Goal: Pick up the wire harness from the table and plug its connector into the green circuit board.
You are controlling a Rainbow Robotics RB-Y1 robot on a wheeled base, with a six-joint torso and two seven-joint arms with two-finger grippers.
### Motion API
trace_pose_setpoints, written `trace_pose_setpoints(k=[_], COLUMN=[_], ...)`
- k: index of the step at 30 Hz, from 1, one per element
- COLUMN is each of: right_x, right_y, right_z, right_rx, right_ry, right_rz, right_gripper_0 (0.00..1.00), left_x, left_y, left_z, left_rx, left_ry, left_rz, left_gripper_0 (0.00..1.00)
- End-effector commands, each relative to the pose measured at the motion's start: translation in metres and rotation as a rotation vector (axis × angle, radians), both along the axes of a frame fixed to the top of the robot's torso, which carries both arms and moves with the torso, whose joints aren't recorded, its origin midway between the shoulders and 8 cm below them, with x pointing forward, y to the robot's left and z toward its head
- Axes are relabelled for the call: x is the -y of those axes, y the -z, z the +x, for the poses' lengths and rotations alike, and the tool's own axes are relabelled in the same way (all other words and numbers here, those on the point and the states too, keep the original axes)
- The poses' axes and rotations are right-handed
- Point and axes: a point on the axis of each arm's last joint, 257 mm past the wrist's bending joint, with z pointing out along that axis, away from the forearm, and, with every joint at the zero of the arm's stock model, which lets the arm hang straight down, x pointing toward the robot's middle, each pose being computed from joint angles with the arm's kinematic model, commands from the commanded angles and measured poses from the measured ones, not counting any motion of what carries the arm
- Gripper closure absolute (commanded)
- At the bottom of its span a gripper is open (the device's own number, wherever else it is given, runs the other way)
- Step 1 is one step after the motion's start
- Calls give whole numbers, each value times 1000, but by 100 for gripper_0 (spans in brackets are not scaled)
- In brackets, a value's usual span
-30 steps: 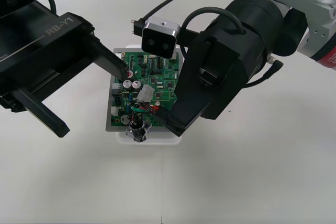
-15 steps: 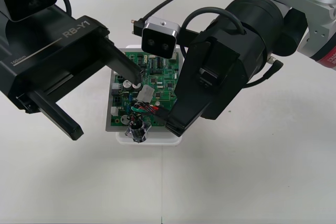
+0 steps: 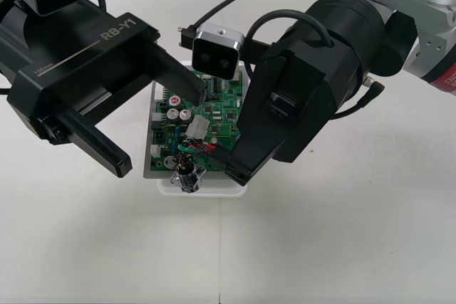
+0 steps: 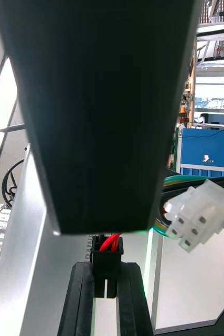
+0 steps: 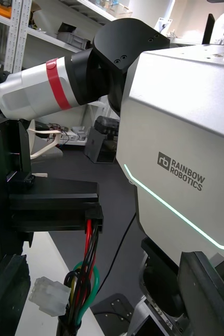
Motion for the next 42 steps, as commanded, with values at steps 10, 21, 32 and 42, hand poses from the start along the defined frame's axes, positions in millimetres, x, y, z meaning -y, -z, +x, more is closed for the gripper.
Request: trace_pose_setpoints(k=[10,21,32,42], right_x=[-4,-5,-5,-5], right_y=[-13,-13,-13,-13], right_z=[-17,-18,-18,-19], right_rx=[27,28,28,28], right_ry=[-66,-68,-69,-72], right_rz=[0,1,2,3], right_gripper_0=[100,100,100,100], left_x=[25,29,33,33], left_y=[-14,-11,-7,-2], left_z=[-2,-9,-14,-23], left_rx=[-15,-9,-3,-10], left_ry=[-12,-4,7,23], left_rz=[-3,10,21,33], left_gripper_0=[17,18,17,18])
